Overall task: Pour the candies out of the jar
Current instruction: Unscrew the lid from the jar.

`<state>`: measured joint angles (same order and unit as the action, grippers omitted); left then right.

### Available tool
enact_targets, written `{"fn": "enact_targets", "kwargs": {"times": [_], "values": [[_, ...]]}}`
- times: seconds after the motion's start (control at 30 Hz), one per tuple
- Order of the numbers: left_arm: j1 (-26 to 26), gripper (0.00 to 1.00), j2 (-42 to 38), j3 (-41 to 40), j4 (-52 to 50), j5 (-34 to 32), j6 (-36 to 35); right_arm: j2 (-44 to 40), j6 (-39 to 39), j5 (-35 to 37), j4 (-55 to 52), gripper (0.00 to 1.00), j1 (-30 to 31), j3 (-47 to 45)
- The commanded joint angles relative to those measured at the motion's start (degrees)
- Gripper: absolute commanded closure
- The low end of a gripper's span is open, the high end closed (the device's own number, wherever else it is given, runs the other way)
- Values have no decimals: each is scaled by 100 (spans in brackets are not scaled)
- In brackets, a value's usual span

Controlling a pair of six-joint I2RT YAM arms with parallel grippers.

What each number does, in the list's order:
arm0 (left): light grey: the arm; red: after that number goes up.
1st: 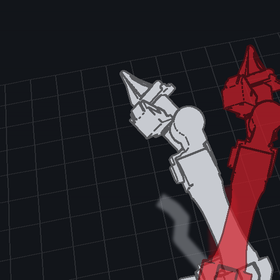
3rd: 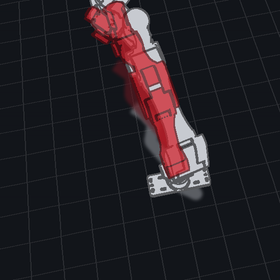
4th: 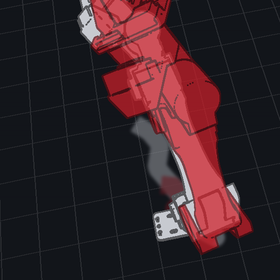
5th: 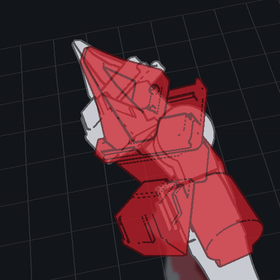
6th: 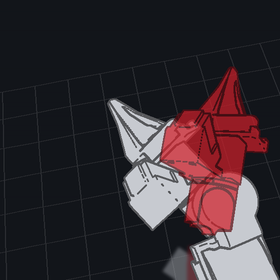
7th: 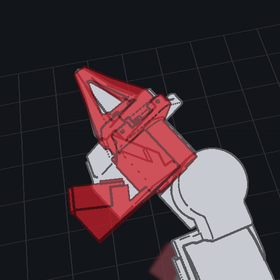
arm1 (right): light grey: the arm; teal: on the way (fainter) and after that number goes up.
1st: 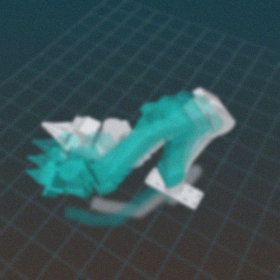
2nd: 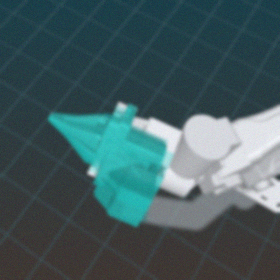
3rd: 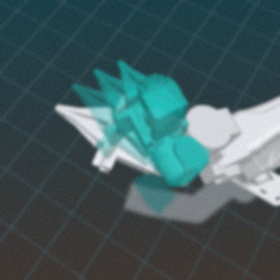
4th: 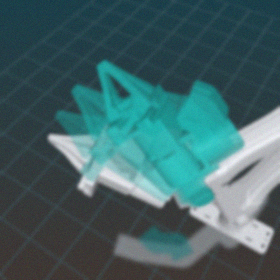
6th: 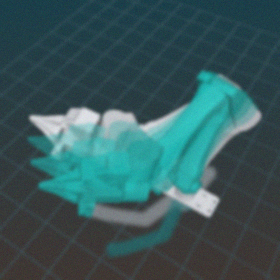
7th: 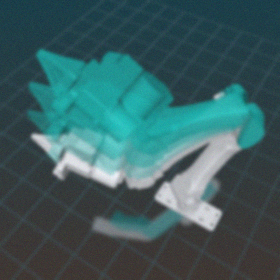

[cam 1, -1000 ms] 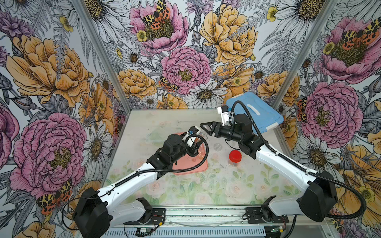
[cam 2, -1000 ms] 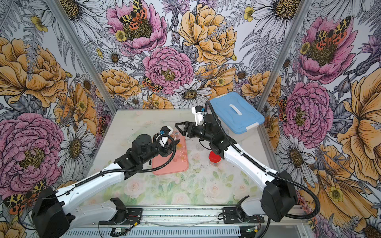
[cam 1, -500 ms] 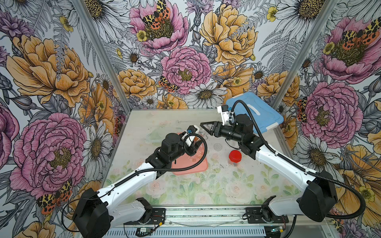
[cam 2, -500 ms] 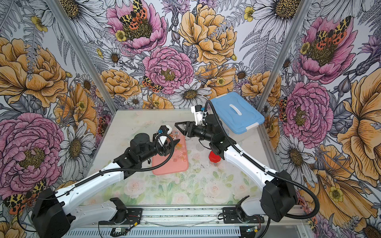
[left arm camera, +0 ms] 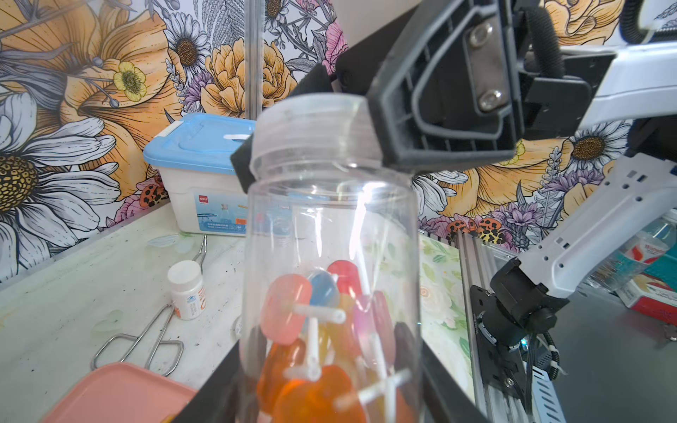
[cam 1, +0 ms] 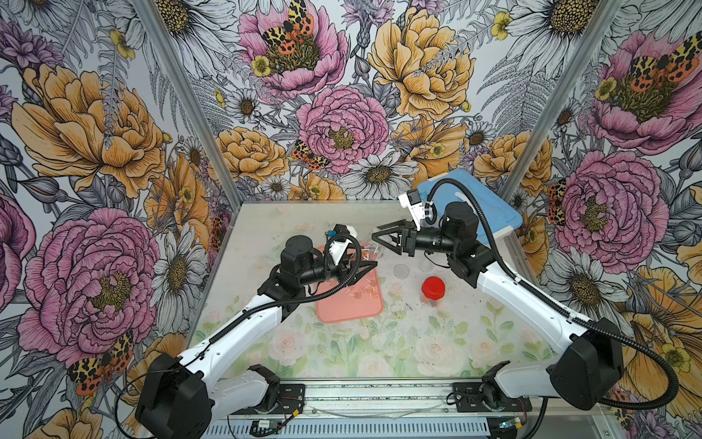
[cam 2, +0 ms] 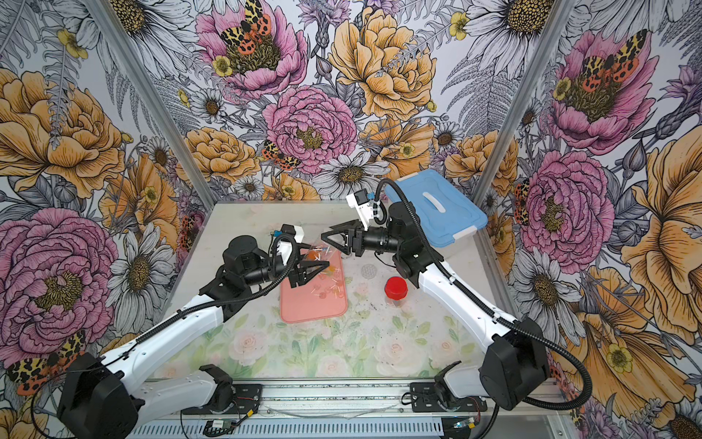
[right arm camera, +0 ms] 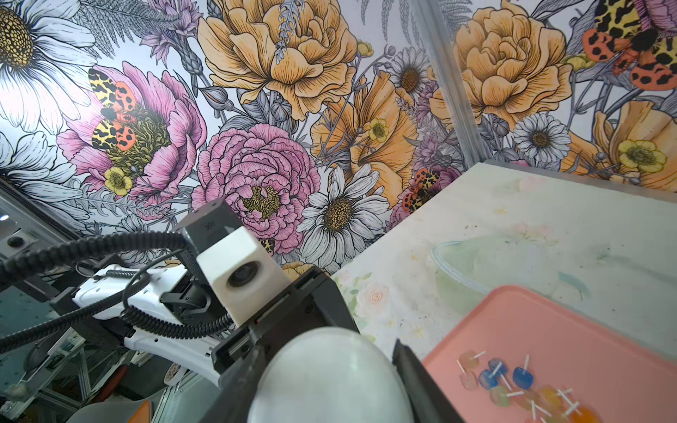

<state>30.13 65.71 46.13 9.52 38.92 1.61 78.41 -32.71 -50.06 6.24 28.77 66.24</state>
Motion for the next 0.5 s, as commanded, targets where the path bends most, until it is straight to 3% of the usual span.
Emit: {"fn": "enact_targets", "kwargs": {"times": [0.0, 0.27, 0.47], "values": [[44, 100, 3, 223, 287, 92, 79, -93, 276, -270, -296, 60, 58, 134], [126, 100, -45, 201, 224, -188, -43, -192, 289, -55, -320, 48, 58, 102], [134, 100, -74, 159, 199, -287, -81, -294, 283, 90, -309, 25, 53, 65]]}}
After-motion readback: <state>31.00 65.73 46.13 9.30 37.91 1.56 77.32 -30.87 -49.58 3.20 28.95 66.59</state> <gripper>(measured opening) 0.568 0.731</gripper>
